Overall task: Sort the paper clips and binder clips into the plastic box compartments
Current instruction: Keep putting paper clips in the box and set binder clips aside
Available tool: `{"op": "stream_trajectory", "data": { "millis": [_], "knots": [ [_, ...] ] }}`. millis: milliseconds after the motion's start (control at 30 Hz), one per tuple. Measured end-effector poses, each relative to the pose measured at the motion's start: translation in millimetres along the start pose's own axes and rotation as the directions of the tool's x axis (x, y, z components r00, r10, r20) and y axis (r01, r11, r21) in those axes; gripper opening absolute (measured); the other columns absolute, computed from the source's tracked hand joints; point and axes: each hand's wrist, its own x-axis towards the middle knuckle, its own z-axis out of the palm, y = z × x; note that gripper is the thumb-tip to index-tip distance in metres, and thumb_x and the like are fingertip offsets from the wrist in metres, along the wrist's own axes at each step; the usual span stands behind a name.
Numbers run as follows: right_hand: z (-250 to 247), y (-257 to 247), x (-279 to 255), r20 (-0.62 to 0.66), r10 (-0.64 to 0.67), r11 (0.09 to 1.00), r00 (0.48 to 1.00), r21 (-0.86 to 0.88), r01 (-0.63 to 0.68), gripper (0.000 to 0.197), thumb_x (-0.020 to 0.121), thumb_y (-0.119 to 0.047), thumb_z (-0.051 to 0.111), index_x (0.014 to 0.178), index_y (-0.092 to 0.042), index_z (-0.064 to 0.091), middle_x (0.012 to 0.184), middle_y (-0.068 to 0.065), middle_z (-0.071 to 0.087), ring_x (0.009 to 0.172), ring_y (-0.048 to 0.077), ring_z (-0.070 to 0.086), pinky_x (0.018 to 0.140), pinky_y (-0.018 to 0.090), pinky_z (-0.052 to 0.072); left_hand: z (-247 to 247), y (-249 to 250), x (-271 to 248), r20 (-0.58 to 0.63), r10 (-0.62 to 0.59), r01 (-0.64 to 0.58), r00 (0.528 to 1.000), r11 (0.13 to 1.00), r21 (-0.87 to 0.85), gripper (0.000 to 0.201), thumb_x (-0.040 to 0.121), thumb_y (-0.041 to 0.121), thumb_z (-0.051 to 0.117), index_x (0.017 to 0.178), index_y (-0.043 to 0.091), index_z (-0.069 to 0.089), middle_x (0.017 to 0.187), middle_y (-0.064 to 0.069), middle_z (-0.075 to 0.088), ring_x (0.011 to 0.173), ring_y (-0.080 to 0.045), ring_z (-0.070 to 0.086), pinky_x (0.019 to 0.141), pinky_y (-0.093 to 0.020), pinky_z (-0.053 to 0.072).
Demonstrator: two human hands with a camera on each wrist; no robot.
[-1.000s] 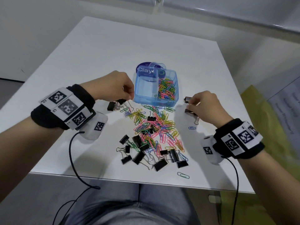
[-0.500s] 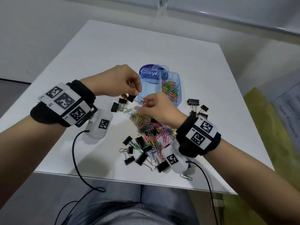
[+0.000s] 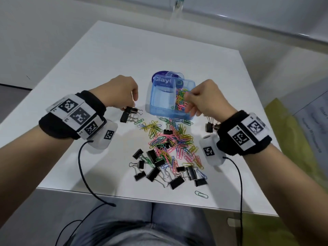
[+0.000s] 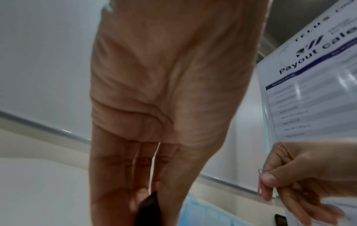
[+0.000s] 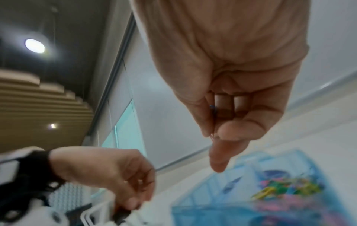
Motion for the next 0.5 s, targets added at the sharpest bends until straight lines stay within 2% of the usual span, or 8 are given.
{"op": "stream_trajectory", "data": {
  "millis": [67,133,167,233,267,333,433,500],
  "knots": [
    [-6,6,11,-0.068,-0.009,0.990,0.998,-0.138,-0.001,0.028,0.089,-0.012,0.058,0.063,-0.003,0.066,0.067,0.020,0.070,0.049,0.022,0.064,0.043,0.018,0.044,1,-7,1,0.012,-0.044,0.043,0.999,0.998,0.039,0.011,0.079,0.000,0.067,0.085,0.009,0.061,0.074,-0.007,0.063,0.062,-0.028,0.070,0.069,-0.037,0.058],
    [-5,8,18,-0.104,-0.027,0.943,0.994,-0.332,-0.009,0.016,0.084,-0.015,0.062,0.083,-0.002,0.072,0.080,0.016,0.070,0.073,0.030,0.066,0.061,0.027,0.049,3,-13,2,0.015,-0.077,0.076,0.997,0.996,0.050,0.013,0.080,0.002,0.068,0.087,0.008,0.060,0.079,-0.008,0.064,0.059,-0.025,0.068,0.066,-0.034,0.055],
    [-1,6,18,-0.124,-0.047,0.908,0.991,-0.418,-0.009,0.018,0.082,-0.015,0.062,0.093,-0.004,0.071,0.086,0.014,0.069,0.082,0.032,0.064,0.068,0.032,0.050,5,-15,3,0.015,-0.090,0.090,0.996,0.995,0.045,0.014,0.080,0.002,0.069,0.088,0.008,0.060,0.080,-0.008,0.063,0.059,-0.025,0.067,0.064,-0.032,0.054],
    [14,-3,12,-0.071,-0.179,0.846,0.981,-0.520,0.117,0.016,0.082,-0.009,0.054,0.089,-0.008,0.069,0.089,0.012,0.066,0.092,0.035,0.060,0.072,0.036,0.050,8,-19,4,0.017,-0.107,0.107,0.994,0.994,0.035,0.015,0.080,0.002,0.069,0.089,0.008,0.059,0.078,-0.006,0.061,0.060,-0.025,0.067,0.059,-0.027,0.052],
    [24,-9,7,0.015,-0.262,0.816,0.965,-0.531,0.230,0.019,0.084,-0.005,0.050,0.087,-0.009,0.068,0.090,0.012,0.065,0.096,0.035,0.058,0.073,0.037,0.049,9,-21,5,0.016,-0.110,0.109,0.994,0.994,0.031,0.016,0.080,0.002,0.070,0.089,0.008,0.058,0.077,-0.005,0.059,0.061,-0.026,0.067,0.058,-0.026,0.051],
    [48,-20,-6,0.268,-0.352,0.759,0.897,-0.479,0.441,0.030,0.087,0.000,0.044,0.102,-0.008,0.069,0.105,0.013,0.064,0.101,0.030,0.058,0.082,0.042,0.049,12,-23,7,0.007,-0.111,0.111,0.994,0.994,0.020,0.016,0.079,0.000,0.069,0.090,0.007,0.058,0.077,-0.004,0.058,0.060,-0.026,0.068,0.060,-0.027,0.053],
    [83,-25,-15,0.615,-0.306,0.670,0.727,-0.403,0.623,0.039,0.084,0.006,0.043,0.113,-0.008,0.065,0.121,0.015,0.056,0.111,0.030,0.053,0.090,0.047,0.048,14,-24,11,-0.006,-0.115,0.115,0.993,0.993,0.014,0.017,0.078,-0.002,0.068,0.089,0.007,0.059,0.079,-0.006,0.062,0.058,-0.023,0.067,0.061,-0.028,0.054],
    [96,-20,-13,0.717,-0.254,0.627,0.649,-0.389,0.675,0.044,0.080,0.008,0.044,0.112,-0.014,0.065,0.131,0.012,0.049,0.118,0.030,0.049,0.093,0.048,0.047,15,-24,12,-0.005,-0.118,0.118,0.993,0.993,0.000,0.016,0.079,-0.003,0.067,0.089,0.006,0.059,0.078,-0.005,0.059,0.058,-0.023,0.068,0.061,-0.030,0.056]
  ]
}}
